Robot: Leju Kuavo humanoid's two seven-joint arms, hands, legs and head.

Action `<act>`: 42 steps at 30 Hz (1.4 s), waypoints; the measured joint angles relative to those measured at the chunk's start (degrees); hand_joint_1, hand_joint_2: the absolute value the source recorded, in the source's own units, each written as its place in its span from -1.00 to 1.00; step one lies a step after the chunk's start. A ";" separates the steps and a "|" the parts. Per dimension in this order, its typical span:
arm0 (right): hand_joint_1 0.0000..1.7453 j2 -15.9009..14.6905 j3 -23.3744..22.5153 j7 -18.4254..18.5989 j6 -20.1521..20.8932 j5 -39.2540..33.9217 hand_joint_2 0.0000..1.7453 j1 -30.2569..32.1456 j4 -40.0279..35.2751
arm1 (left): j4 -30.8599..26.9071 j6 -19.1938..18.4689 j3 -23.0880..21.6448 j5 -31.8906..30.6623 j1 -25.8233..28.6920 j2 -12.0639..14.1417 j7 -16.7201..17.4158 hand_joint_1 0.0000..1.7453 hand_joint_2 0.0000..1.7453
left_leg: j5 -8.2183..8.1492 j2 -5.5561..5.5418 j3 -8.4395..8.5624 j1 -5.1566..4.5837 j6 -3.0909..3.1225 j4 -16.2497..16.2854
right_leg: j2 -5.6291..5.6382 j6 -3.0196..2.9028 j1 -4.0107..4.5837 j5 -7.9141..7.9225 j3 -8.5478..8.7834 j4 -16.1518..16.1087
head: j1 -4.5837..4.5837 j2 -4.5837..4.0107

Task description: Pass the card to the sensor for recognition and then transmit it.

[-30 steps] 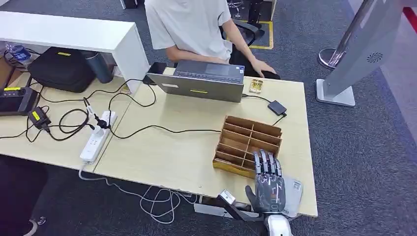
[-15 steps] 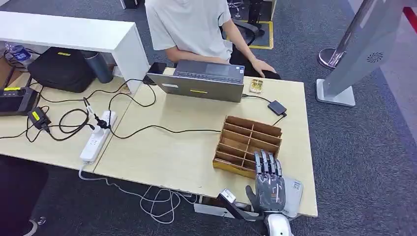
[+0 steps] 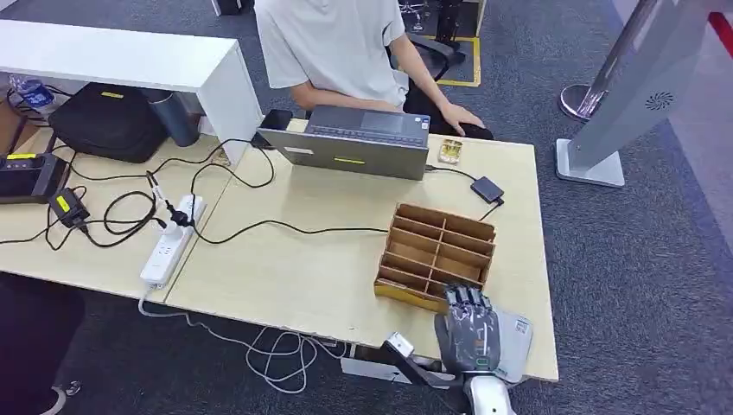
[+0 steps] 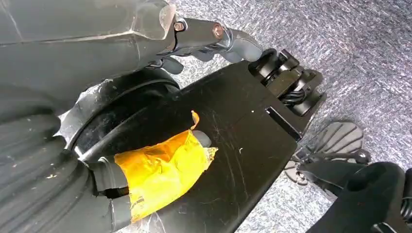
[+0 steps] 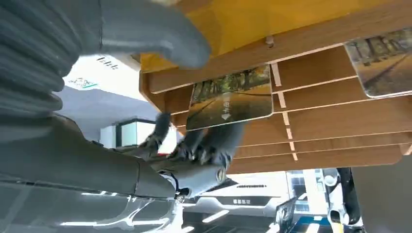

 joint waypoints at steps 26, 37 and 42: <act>1.00 0.13 -0.13 -0.66 0.63 -1.73 1.00 -0.19 -0.39 | 0.00 -0.68 0.28 0.76 0.09 0.13 0.50 -1.00 1.00 | 0.00 0.00 0.01 0.00 0.00 0.00 | 0.00 0.00 0.00 0.00 0.00 0.00 | 0.00 0.00; 1.00 0.11 -0.24 -0.72 0.90 -2.67 1.00 0.41 -2.10 | 0.00 -0.04 0.33 1.27 0.25 0.24 -0.37 -1.00 1.00 | 0.00 0.00 0.00 0.00 0.00 0.00 | 0.00 0.00 0.00 0.00 -0.01 0.00 | 0.00 0.00; 1.00 0.02 -1.02 0.09 3.38 -2.45 1.00 0.55 -6.32 | 0.00 -0.20 0.35 1.09 0.32 0.35 -0.66 -1.00 1.00 | 0.00 0.00 0.00 0.00 0.00 0.00 | 0.01 0.00 0.00 0.00 -0.01 0.00 | 0.00 0.00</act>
